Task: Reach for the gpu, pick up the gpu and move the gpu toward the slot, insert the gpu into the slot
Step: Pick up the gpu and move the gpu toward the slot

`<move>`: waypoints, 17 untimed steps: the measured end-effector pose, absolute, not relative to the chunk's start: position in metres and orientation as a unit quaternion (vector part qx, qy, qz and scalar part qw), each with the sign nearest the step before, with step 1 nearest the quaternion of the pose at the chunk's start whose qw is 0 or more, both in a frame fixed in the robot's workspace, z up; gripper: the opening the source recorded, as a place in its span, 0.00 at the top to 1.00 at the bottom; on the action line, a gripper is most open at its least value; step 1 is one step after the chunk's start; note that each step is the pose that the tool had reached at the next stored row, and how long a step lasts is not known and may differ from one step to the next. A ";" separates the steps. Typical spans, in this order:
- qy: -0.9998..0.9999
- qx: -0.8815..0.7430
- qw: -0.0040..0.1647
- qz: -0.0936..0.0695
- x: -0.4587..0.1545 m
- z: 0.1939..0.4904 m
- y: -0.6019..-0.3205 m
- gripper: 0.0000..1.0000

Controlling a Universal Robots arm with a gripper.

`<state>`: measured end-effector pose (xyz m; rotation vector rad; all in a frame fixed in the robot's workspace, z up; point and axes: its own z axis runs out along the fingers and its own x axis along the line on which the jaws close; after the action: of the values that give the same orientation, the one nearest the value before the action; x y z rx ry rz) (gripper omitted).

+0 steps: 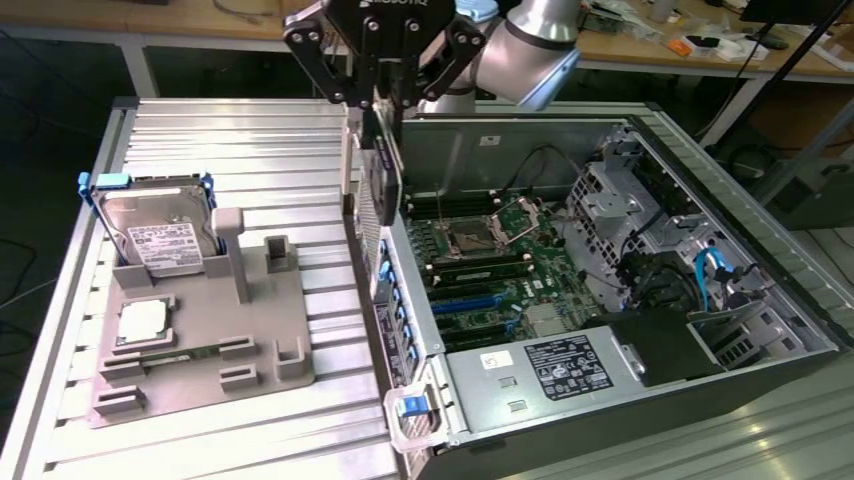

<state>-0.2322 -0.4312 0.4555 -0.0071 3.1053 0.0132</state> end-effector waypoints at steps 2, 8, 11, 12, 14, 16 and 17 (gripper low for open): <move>1.000 -0.002 0.018 0.004 -0.224 0.455 -0.431 0.73; 1.000 -0.002 0.018 0.004 -0.202 0.455 -0.431 0.73; 1.000 -0.002 0.018 0.004 -0.191 0.455 -0.431 0.73; 1.000 -0.002 0.018 0.004 -0.188 0.454 -0.431 0.73; 1.000 -0.002 0.018 0.004 -0.179 0.454 -0.431 0.73; 1.000 -0.002 0.018 0.004 -0.169 0.454 -0.431 0.73; 1.000 -0.002 0.018 0.004 -0.165 0.454 -0.431 0.73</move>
<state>-0.1651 -0.4312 0.4541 -0.0072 3.1053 0.0132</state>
